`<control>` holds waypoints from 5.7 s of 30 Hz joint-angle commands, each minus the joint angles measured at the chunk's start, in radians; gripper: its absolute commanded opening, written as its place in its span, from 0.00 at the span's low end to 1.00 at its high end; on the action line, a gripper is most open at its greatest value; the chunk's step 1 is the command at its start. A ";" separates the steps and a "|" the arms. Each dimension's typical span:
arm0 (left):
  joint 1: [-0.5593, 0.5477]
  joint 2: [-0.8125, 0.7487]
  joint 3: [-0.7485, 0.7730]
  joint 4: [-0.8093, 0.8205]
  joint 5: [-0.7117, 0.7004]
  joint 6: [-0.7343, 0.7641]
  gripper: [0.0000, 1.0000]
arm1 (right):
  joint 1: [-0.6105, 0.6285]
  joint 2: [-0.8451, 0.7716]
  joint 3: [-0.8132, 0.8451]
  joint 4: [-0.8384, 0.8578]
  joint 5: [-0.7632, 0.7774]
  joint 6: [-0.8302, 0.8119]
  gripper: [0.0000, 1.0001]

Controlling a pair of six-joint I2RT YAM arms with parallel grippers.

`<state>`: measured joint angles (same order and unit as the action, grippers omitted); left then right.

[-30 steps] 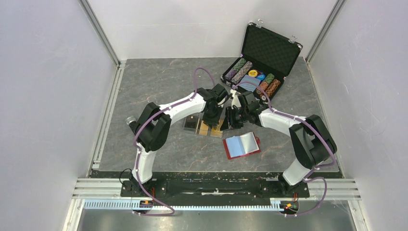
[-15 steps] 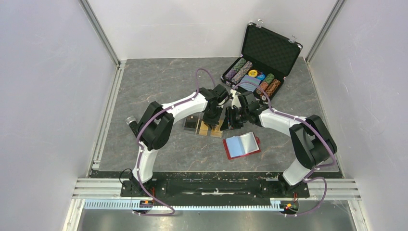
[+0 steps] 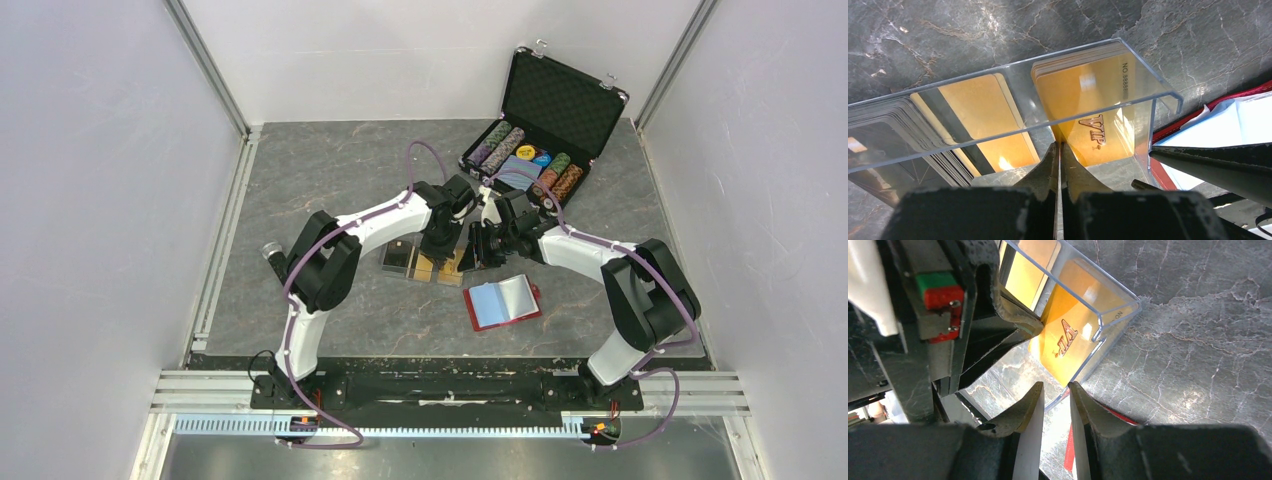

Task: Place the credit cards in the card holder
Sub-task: Pick up the credit card from the storage box, then insert the credit card into the card holder.

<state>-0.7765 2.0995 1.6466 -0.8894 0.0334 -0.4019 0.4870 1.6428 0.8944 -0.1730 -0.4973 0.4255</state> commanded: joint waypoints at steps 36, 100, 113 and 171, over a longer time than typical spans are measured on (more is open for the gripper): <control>0.070 -0.363 -0.278 0.426 0.202 -0.153 0.02 | -0.050 -0.171 0.008 0.008 0.010 -0.017 0.46; -0.046 -0.532 -0.584 0.562 0.383 -0.166 0.40 | -0.268 -0.438 -0.152 -0.254 -0.008 -0.172 0.00; -0.151 -0.365 -0.521 0.488 0.326 -0.075 0.31 | -0.292 -0.351 -0.216 -0.262 -0.018 -0.252 0.00; -0.204 -0.204 -0.437 0.366 0.184 -0.023 0.07 | -0.306 -0.312 -0.365 -0.110 -0.214 -0.158 0.00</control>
<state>-0.9722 1.8729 1.1778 -0.5232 0.2184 -0.4629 0.1852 1.3251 0.5583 -0.3370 -0.6640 0.2440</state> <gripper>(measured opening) 0.076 0.006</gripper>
